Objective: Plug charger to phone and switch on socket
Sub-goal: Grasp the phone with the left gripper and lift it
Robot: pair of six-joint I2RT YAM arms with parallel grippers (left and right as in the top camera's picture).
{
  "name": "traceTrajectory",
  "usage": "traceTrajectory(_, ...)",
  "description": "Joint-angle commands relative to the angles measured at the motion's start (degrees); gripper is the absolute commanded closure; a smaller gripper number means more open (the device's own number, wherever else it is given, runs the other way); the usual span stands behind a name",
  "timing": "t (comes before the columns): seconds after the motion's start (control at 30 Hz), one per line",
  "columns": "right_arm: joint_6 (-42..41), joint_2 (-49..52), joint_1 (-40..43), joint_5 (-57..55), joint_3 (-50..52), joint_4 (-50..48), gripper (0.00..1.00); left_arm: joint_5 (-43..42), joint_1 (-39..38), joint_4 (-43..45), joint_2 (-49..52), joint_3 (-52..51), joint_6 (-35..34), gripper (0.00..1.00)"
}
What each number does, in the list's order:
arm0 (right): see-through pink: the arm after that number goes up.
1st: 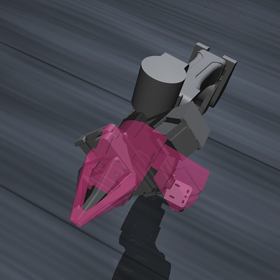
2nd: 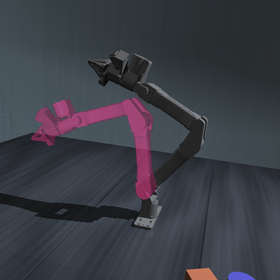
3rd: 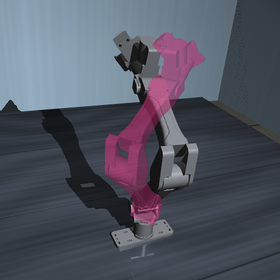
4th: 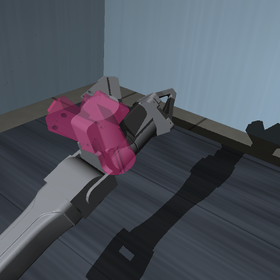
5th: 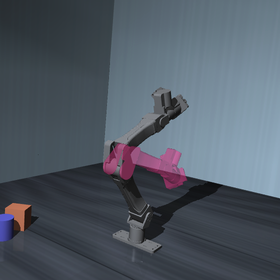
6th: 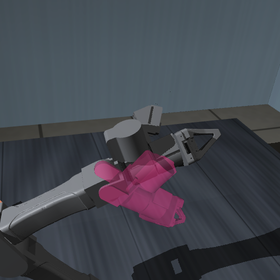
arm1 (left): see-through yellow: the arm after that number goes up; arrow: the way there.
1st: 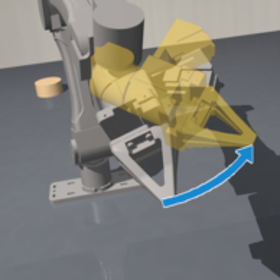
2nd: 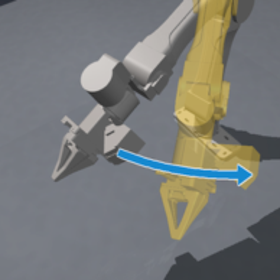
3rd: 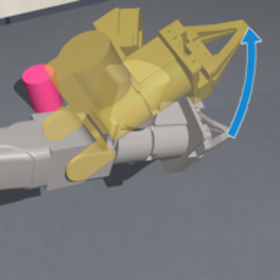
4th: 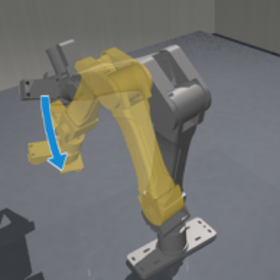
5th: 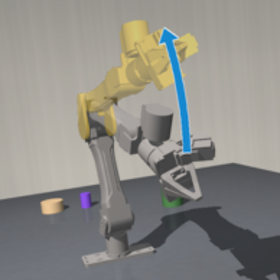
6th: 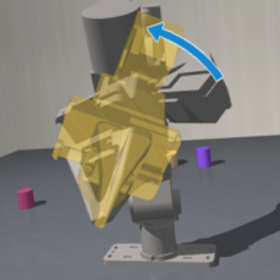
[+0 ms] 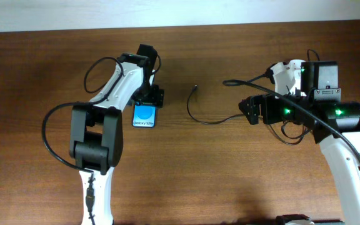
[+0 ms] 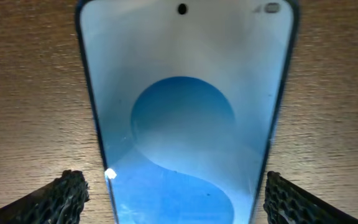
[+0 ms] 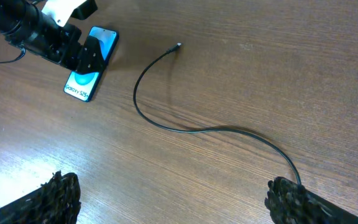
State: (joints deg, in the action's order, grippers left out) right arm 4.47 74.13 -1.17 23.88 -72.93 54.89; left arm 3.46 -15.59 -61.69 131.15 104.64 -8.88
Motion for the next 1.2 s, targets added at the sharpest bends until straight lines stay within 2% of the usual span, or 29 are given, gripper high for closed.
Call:
traceTrajectory(0.0,-0.5,0.3,-0.3,-0.4,-1.0,0.1,0.02,0.4,0.7,0.1,0.4,0.4,-0.4,0.07)
traceTrajectory(0.63,-0.5,0.3,-0.3,-0.5,-1.0,2.2,0.02,-2.2,0.7,0.5,3.3,-0.7,-1.0,0.08)
traceTrajectory(0.77,-0.4,0.3,-0.3,-0.5,-1.0,2.1,0.02,-2.2,0.7,0.9,3.3,-0.7,-2.4,0.17)
traceTrajectory(0.83,-0.5,0.3,-0.3,-0.5,-1.0,2.2,0.02,-2.2,0.7,1.0,3.3,-0.7,-2.4,0.27)
traceTrajectory(0.93,-0.4,0.3,-0.3,-0.5,-1.0,2.1,0.02,-2.2,0.7,1.2,3.3,-0.7,-2.4,0.31)
traceTrajectory(1.0,-0.5,0.3,-0.3,-0.5,-1.0,2.1,0.02,-2.2,0.7,1.0,3.3,-0.3,-2.4,0.26)
traceTrajectory(1.07,-0.5,0.3,-0.3,-0.5,-1.0,1.9,0.02,-2.2,0.7,0.2,3.3,1.4,-2.4,0.27)
traceTrajectory(1.17,-0.5,0.3,-0.3,-0.5,-1.0,1.9,0.02,-2.2,0.7,-1.9,3.3,4.6,-2.4,0.36)
